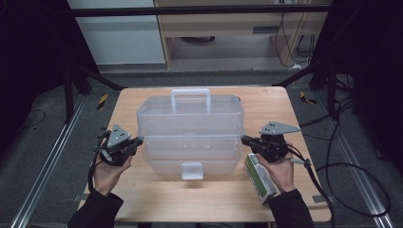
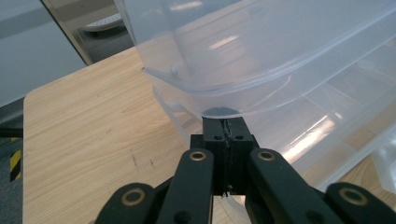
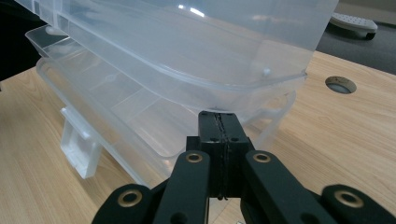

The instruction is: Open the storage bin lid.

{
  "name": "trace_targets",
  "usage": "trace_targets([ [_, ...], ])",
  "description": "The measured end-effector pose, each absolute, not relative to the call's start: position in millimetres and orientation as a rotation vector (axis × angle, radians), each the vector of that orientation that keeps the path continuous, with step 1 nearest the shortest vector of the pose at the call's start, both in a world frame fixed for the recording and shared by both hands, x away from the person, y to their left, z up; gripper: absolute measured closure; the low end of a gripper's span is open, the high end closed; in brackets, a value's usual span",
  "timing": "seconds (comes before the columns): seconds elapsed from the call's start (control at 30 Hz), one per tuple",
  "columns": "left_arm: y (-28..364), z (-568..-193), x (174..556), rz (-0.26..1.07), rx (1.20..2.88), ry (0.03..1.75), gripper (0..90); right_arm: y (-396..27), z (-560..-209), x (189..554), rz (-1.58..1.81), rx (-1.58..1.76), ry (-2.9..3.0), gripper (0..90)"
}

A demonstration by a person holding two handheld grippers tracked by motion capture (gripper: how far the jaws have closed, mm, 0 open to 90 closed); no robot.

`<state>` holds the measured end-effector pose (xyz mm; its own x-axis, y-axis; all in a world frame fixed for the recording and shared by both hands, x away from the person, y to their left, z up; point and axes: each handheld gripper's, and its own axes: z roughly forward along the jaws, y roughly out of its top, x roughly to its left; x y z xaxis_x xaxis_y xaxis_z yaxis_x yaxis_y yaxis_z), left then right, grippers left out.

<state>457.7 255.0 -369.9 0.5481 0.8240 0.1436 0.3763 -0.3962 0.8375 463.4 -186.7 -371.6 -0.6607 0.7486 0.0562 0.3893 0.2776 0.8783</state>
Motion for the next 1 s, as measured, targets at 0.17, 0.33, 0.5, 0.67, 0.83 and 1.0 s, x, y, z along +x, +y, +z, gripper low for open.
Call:
trace_targets([
  [0.17, 254.6, -367.5, 459.2, 0.721, 1.987, 0.969, 89.3, -186.7, -369.5, 464.5, 1.344, 1.032, 2.172, 90.0],
  [0.33, 255.0, -365.8, 460.4, 0.725, 1.982, 0.965, 89.3, -185.8, -369.3, 465.5, 1.354, 1.034, 2.165, 90.0],
  [0.5, 255.0, -364.9, 461.9, 0.733, 1.975, 0.962, 89.3, -184.6, -368.9, 466.0, 1.375, 1.022, 2.153, 90.0],
  [0.67, 255.6, -365.1, 464.2, 0.732, 1.972, 0.967, 89.3, -183.5, -369.2, 465.9, 1.383, 1.019, 2.140, 90.0],
  [0.83, 255.2, -365.3, 464.6, 0.738, 1.975, 0.965, 89.2, -183.2, -369.4, 465.9, 1.387, 1.015, 2.131, 90.0],
  [1.0, 253.1, -371.0, 461.0, 0.794, 2.001, 0.973, 83.7, -183.9, -369.7, 466.4, 1.394, 1.012, 2.128, 90.0],
])
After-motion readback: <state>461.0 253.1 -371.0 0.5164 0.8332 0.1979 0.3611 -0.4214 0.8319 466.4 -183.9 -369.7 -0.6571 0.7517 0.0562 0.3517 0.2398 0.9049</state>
